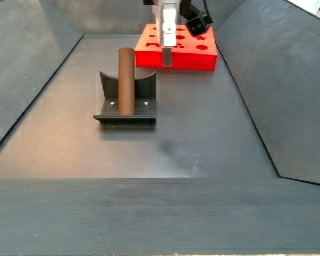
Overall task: Pick up the oval object. Move up. Place the oval object on the fixture. Regrasp the oval object. Move to above the board. Insert the oval object.
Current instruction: Regrasp the oval object.
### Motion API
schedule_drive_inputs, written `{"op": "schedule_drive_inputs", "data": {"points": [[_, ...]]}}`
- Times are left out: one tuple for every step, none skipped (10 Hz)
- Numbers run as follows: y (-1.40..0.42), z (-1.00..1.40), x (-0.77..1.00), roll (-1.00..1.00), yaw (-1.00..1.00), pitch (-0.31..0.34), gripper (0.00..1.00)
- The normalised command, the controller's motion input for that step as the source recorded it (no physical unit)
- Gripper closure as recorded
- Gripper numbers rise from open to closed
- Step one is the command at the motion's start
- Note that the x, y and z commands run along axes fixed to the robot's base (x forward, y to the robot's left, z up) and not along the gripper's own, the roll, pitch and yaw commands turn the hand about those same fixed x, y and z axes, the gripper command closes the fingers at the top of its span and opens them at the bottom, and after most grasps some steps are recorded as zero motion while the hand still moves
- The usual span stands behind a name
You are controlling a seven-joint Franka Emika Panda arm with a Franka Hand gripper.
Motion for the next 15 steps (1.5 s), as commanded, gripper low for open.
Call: {"op": "schedule_drive_inputs", "data": {"points": [[-0.02, -0.05, 1.0, 0.08, -0.06, -0.08, 0.0], [-0.02, -0.06, 1.0, 0.08, -0.07, -0.028, 0.0], [-0.02, -0.06, 1.0, 0.08, -0.07, 0.011, 0.0], [-0.02, -0.06, 1.0, 0.07, -0.08, 0.049, 0.0], [-0.01, -0.05, 0.97, 0.07, -0.06, 0.091, 0.0], [-0.01, -0.04, 0.88, 0.07, -0.04, 0.118, 0.0], [-0.01, -0.04, 0.8, 0.08, -0.02, 0.135, 0.0], [-0.01, -0.04, 0.72, 0.09, 0.01, 0.147, 0.0], [-0.02, -0.04, 0.65, 0.1, 0.03, 0.153, 0.0], [-0.02, -0.04, 0.57, 0.11, 0.06, 0.158, 0.0], [-0.02, -0.03, 0.49, 0.13, 0.08, 0.158, 0.0], [-0.03, -0.03, 0.45, 0.13, 0.09, 0.155, 0.0], [-0.03, -0.04, 0.39, 0.13, 0.1, 0.149, 0.0], [-0.04, -0.03, 0.36, 0.13, 0.11, 0.145, 0.0], [-0.04, -0.03, 0.3, 0.14, 0.11, 0.138, 0.0]]}}
